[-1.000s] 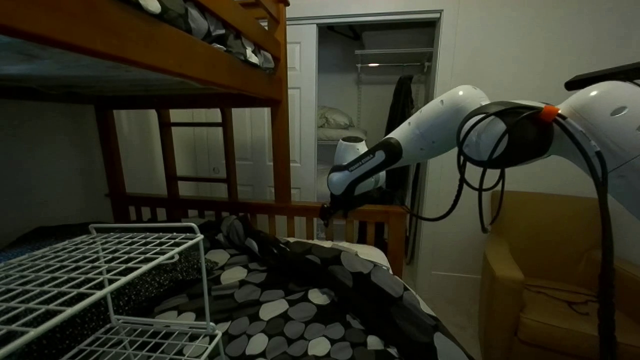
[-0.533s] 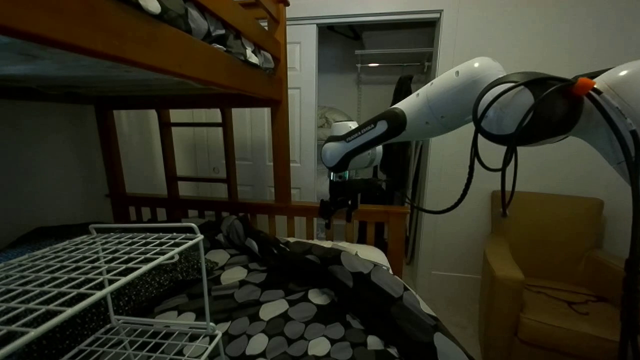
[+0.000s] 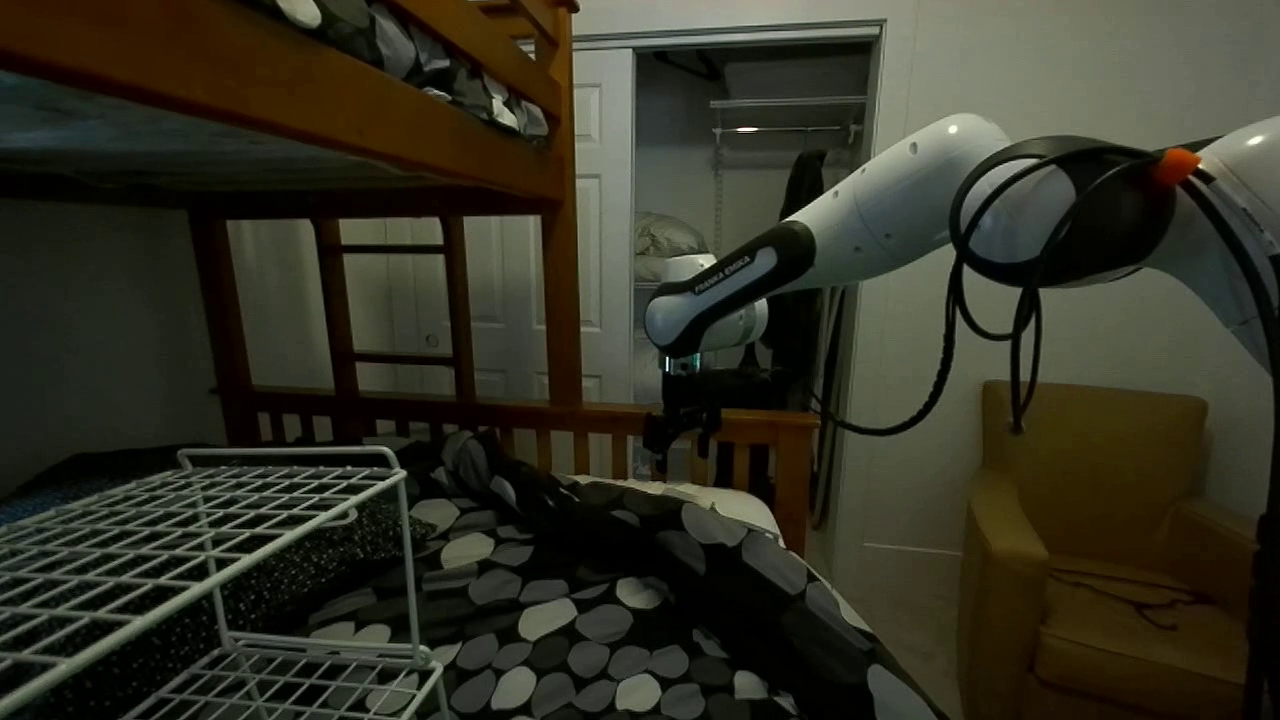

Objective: Move the object forward and cover it with the blanket

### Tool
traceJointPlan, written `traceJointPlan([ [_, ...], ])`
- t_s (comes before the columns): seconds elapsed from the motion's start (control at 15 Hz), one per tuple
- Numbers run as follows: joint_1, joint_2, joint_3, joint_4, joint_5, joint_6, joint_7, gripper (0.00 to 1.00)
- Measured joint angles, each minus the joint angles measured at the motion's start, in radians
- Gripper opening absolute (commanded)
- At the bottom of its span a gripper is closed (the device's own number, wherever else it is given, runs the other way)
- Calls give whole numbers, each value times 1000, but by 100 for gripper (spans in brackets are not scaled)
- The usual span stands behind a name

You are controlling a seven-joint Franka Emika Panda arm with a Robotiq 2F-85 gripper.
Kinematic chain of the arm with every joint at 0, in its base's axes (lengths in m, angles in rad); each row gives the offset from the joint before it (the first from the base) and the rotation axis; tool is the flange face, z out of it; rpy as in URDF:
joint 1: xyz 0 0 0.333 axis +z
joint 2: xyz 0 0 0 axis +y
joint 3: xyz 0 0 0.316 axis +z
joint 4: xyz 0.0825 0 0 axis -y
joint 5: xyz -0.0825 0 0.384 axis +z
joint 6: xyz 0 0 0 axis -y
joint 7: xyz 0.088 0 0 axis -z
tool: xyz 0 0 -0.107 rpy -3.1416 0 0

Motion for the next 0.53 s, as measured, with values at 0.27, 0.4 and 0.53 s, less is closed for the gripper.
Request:
traceJointPlan([
  [0.27,21,0,15,-3,2,-16,4,100],
  [0.4,36,2,24,-12,2,-46,6,100],
  [0.53,51,7,30,-23,-2,-86,6,100],
])
